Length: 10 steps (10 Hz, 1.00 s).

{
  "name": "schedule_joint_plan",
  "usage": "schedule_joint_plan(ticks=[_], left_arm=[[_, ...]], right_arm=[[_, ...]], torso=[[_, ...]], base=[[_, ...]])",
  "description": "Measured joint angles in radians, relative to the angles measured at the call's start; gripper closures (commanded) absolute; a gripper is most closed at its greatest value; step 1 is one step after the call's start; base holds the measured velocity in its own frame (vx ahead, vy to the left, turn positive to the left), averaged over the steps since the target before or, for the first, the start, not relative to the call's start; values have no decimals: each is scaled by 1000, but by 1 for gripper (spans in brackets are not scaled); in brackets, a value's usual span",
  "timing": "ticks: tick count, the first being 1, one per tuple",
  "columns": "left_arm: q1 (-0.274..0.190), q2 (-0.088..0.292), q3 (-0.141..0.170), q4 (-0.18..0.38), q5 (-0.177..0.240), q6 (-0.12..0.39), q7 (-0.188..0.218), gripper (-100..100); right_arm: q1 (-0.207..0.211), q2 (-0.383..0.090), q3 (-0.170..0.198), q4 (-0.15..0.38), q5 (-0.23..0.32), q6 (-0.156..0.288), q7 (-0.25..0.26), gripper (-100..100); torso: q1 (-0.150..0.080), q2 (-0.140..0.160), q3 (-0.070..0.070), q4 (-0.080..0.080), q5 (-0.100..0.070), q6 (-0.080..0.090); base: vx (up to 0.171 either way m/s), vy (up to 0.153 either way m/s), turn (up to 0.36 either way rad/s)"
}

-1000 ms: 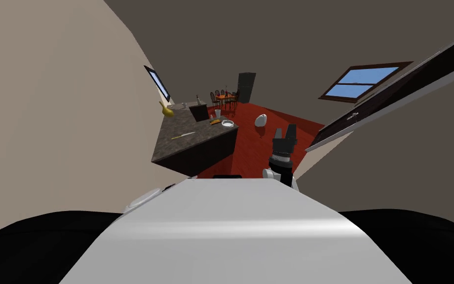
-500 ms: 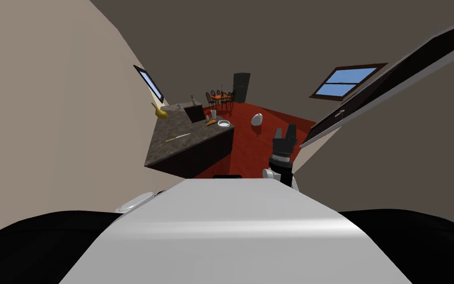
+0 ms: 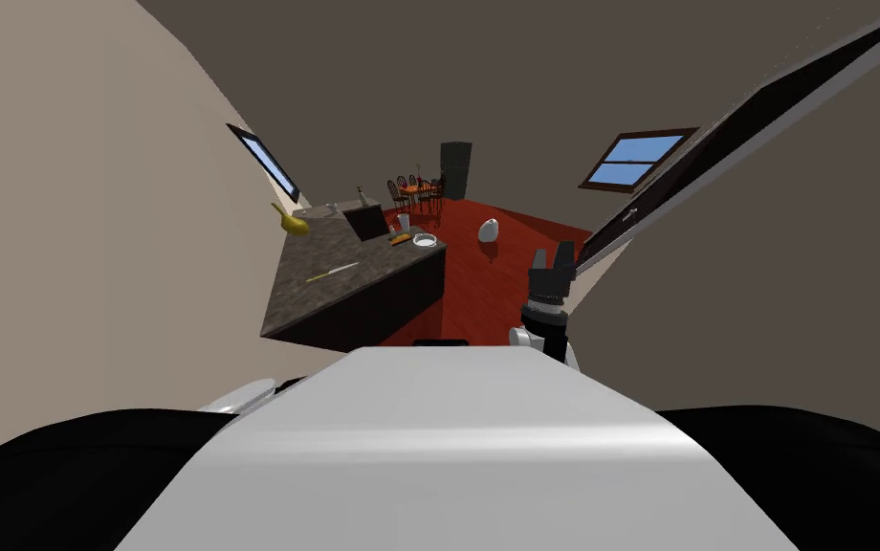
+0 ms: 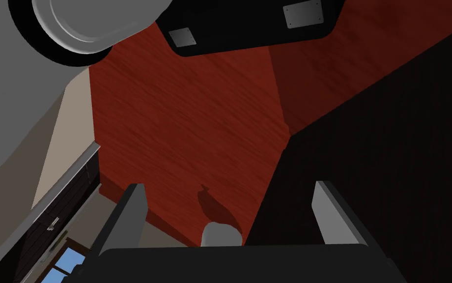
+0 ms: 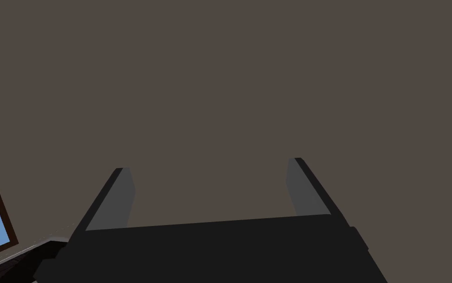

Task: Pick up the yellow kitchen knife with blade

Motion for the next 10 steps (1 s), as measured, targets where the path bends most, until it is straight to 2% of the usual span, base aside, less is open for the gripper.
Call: schedule_joint_plan(ticks=[2,3,4,5,6,7,8,9,10], left_arm=[[23,39,-19,29,-59,4,11,-100],[32,60,-21,44,-82,1,13,-100],[36,79,-15,58,-85,-11,14,-100],[27,75,-16,83,-89,-22,10,-100],[0,86,-35,132,-127,-41,15,-100],[9,105,-35,153,-144,-51,17,-100],[8,114,-43,206,-180,-65,9,-100],[7,136,-44,233,-200,-81,10,-100],[26,155,-38,218,-201,-79,15,-100]], right_arm=[[0,0,0,0,0,0,0,0],[0,0,0,0,0,0,0,0],[0,0,0,0,0,0,0,0],[0,0,0,0,0,0,0,0],[0,0,0,0,0,0,0,0],[0,0,0,0,0,0,0,0],[0,0,0,0,0,0,0,0],[0,0,0,0,0,0,0,0],[0,0,0,0,0,0,0,0]], torso=[[0,-1,0,0,0,-1],[0,-1,-1,0,0,-2],[0,0,0,0,0,-2],[1,0,0,0,1,-2],[0,-1,0,0,0,0],[0,-1,-1,0,0,-2],[0,-2,-1,0,0,0],[0,-2,-1,-1,0,-2],[1,-1,-1,0,0,-2]], base=[[28,-24,-209],[16,-10,44],[4,-4,23],[24,-25,-304],[35,-13,-177],[50,-26,-321],[46,-12,-126],[26,0,42],[53,-14,-235]])
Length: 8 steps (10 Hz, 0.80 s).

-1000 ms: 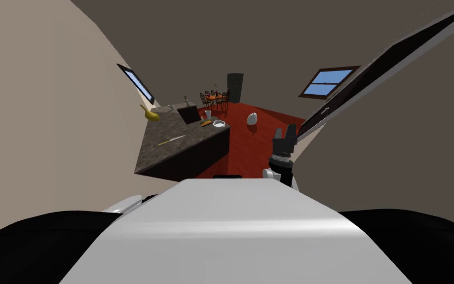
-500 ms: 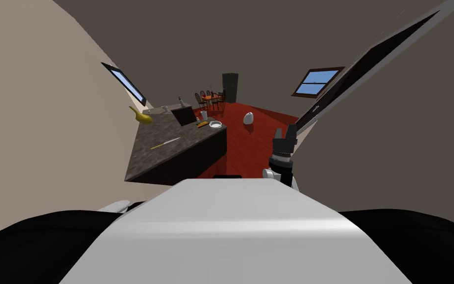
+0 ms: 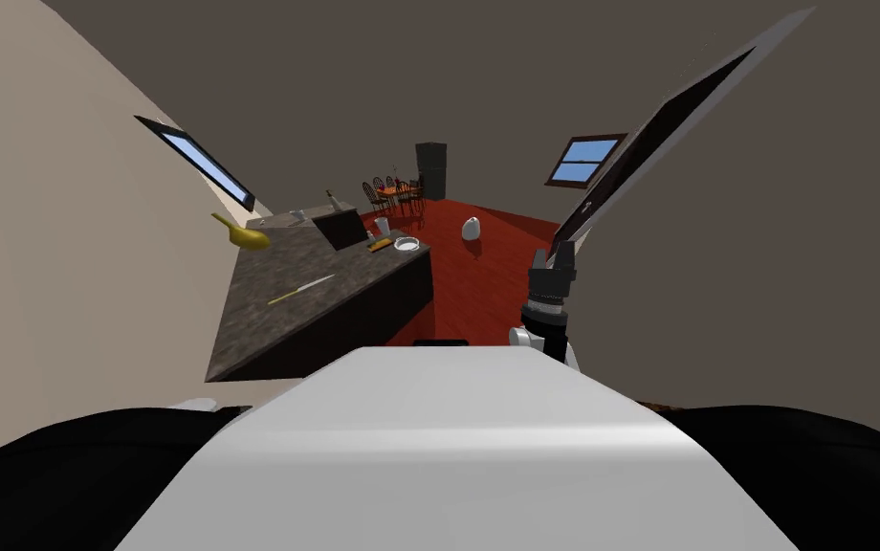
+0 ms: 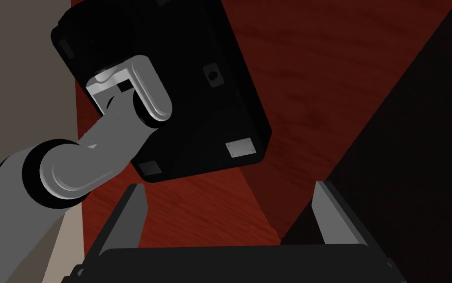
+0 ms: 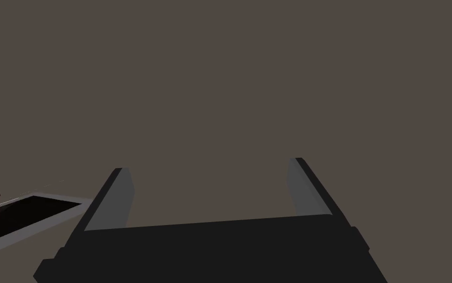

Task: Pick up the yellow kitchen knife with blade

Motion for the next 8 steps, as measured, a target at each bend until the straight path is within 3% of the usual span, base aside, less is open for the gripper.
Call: schedule_joint_plan(ticks=[3,5,6,8], left_arm=[[8,83,-9,78,-88,-42,25,-100],[3,100,-8,170,-138,-76,-2,-100],[-13,108,-16,214,-176,-89,3,-100],[35,157,-6,185,-211,-75,43,-100]], right_arm=[[0,0,0,0,0,0,0,0],[0,0,0,0,0,0,0,0],[0,0,0,0,0,0,0,0],[0,0,0,0,0,0,0,0]], torso=[[1,-5,-3,-1,0,1],[0,-4,-2,-1,0,0],[1,-5,-3,-1,0,1],[3,-7,-4,-1,0,2]], base=[[115,-1,-311],[88,20,-162],[97,36,-162],[111,56,-197]])
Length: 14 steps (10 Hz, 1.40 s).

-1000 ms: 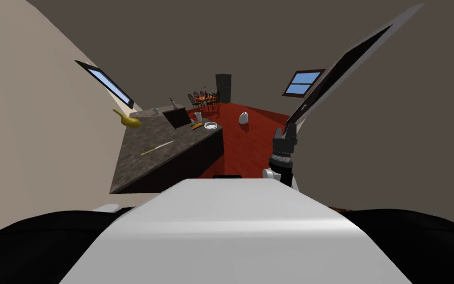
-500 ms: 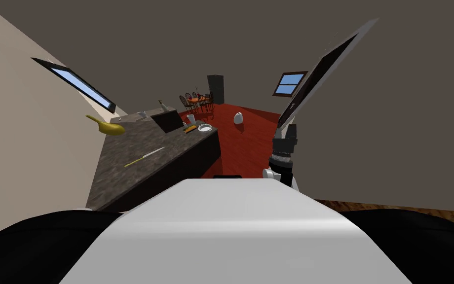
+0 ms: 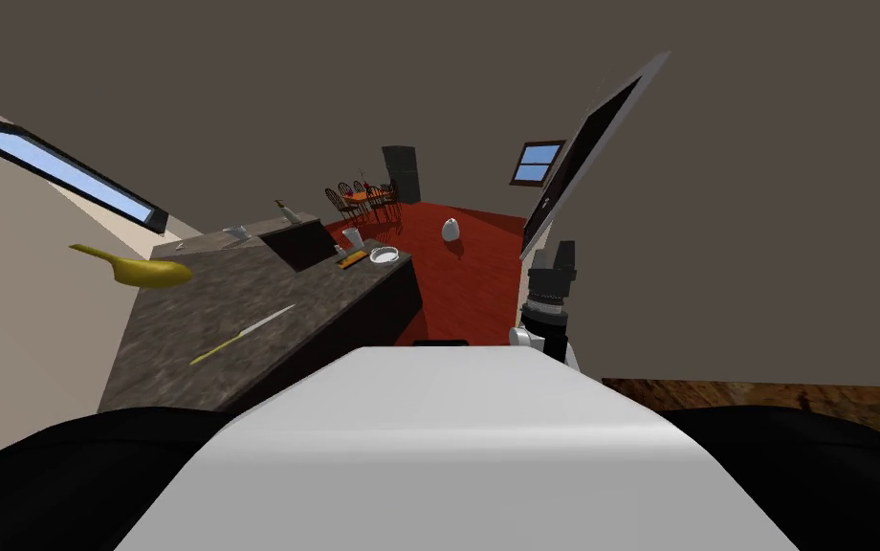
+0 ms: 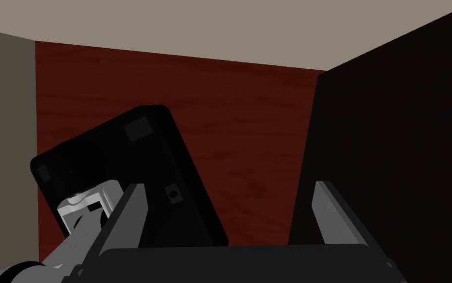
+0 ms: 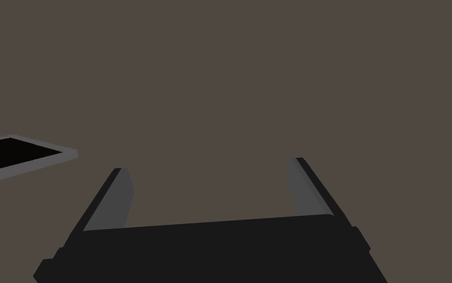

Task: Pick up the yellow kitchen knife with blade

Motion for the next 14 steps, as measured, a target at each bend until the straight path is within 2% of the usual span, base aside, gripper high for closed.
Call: schedule_joint_plan(ticks=[3,4,5,6,7,8,9,11,12,13,14], left_arm=[[-24,12,1,67,-69,-27,9,-100],[-44,6,4,119,-98,-45,-4,-100],[-68,1,3,159,-140,-60,-1,-100],[-72,1,14,186,-172,-67,6,-100],[-56,10,31,181,-192,-69,21,-100],[-79,-5,40,218,-221,-78,19,-100],[-88,-16,50,230,-245,-83,23,-100],[-101,-42,69,239,-278,-83,39,-100],[-90,-54,82,225,-283,-81,48,-100],[-89,-55,84,222,-284,-80,51,0],[-89,-55,84,223,-284,-80,51,-100]], right_arm=[[0,0,0,0,0,0,0,0],[0,0,0,0,0,0,0,0],[0,0,0,0,0,0,0,0],[0,0,0,0,0,0,0,0],[0,0,0,0,0,0,0,0],[0,0,0,0,0,0,0,0],[0,0,0,0,0,0,0,0],[0,0,0,0,0,0,0,0],[0,0,0,0,0,0,0,0],[0,0,0,0,0,0,0,0],[0,0,0,0,0,0,0,0]], torso=[[1,1,0,0,1,-2],[4,-2,-1,0,1,-1],[8,-4,-3,-1,2,1],[12,-7,-4,-2,3,0],[13,-8,-5,-2,4,0],[14,-6,-4,-2,4,0],[15,-1,-1,-1,4,-1],[14,-1,-1,0,5,-2],[11,-2,-1,0,4,-2],[1,2,1,0,2,-2],[-5,4,2,1,0,-3]], base=[[121,89,-192],[189,187,-415],[219,237,-383],[223,267,-294],[169,270,-289],[74,300,-249],[61,332,-201],[103,258,-147],[28,71,-58],[-4,0,-10],[23,-24,77]])
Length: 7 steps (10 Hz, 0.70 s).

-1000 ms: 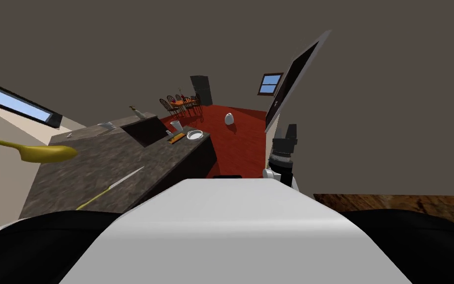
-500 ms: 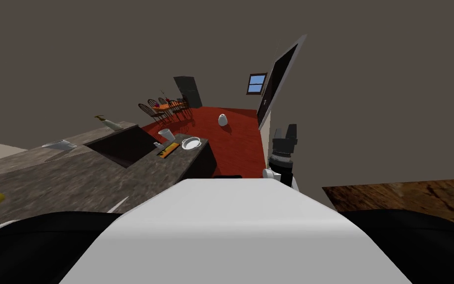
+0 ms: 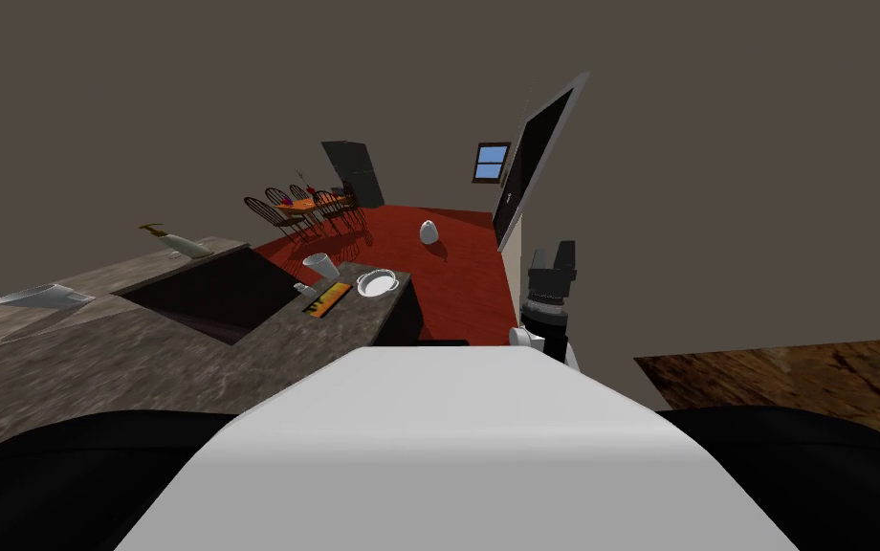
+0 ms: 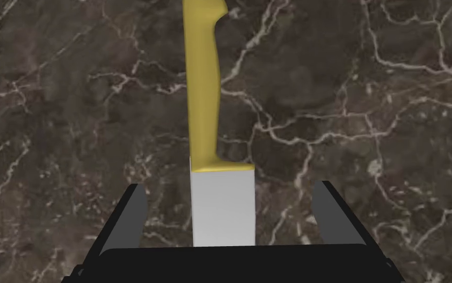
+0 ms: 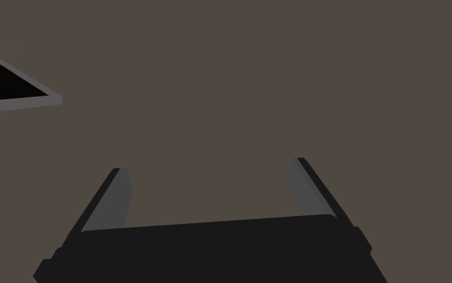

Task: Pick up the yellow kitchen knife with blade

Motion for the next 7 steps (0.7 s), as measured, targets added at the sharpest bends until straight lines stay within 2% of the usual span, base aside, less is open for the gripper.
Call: schedule_joint_plan(ticks=[1,2,4,5,7], left_arm=[[41,-15,-9,-5,33,25,-9,-100],[49,-26,-18,9,68,40,-29,-100],[32,-37,-25,41,84,38,-79,-100],[70,-48,-34,39,118,58,-94,-100],[52,-72,-52,91,159,73,-150,-100]], right_arm=[[0,0,0,0,0,0,0,0],[0,0,0,0,0,0,0,0],[0,0,0,0,0,0,0,0],[0,0,0,0,0,0,0,0],[0,0,0,0,0,0,0,0]], torso=[[-3,0,0,0,-1,-1],[-4,0,0,0,-1,0],[-2,1,1,0,-1,0],[-4,1,1,0,-1,-1],[-3,2,1,1,4,-3]], base=[[30,-30,98],[3,-3,11],[6,-6,20],[27,-27,89],[2,-2,8]])
